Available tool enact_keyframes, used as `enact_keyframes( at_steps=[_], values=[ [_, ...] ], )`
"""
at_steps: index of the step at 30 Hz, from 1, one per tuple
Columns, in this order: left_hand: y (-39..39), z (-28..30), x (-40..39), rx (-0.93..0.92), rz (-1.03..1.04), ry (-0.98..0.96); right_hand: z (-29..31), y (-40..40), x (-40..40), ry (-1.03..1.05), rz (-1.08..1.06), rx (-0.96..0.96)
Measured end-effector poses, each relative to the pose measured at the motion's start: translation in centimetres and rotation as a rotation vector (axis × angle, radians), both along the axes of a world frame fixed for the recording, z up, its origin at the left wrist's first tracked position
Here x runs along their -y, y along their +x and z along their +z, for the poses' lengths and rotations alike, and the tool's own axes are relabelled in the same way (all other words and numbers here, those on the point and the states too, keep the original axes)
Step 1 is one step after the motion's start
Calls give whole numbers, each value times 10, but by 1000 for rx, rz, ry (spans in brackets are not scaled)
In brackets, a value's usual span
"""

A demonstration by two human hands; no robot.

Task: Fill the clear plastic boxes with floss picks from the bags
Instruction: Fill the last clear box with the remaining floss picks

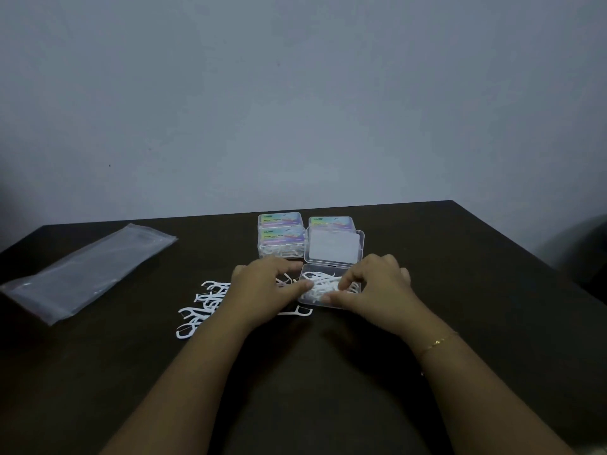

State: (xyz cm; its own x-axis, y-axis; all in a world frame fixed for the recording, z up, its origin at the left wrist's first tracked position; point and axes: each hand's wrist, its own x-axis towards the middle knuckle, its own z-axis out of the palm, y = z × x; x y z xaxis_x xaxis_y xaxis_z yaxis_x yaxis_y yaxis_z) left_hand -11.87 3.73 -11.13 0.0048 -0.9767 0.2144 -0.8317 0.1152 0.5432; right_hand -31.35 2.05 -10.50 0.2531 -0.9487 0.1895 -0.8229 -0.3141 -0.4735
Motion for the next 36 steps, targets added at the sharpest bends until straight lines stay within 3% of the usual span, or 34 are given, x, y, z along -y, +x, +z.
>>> enact_keyframes(
  at_steps=[3,11,25,31,36],
  values=[
    [-2,-4,3,170,-30,42,2,0,-1,-21,29,-106],
    [-3,-11,8,204,-96,96,8,-11,8,-16,-1,14],
    [4,-2,5,239,-36,76,-6,1,10,-186,-30,-143],
    [37,5,-12,167,89,60,-12,19,-14,-348,172,-198],
    [58,1,-29,227,142,83,-17,41,-26,-414,257,-327]
  ],
)
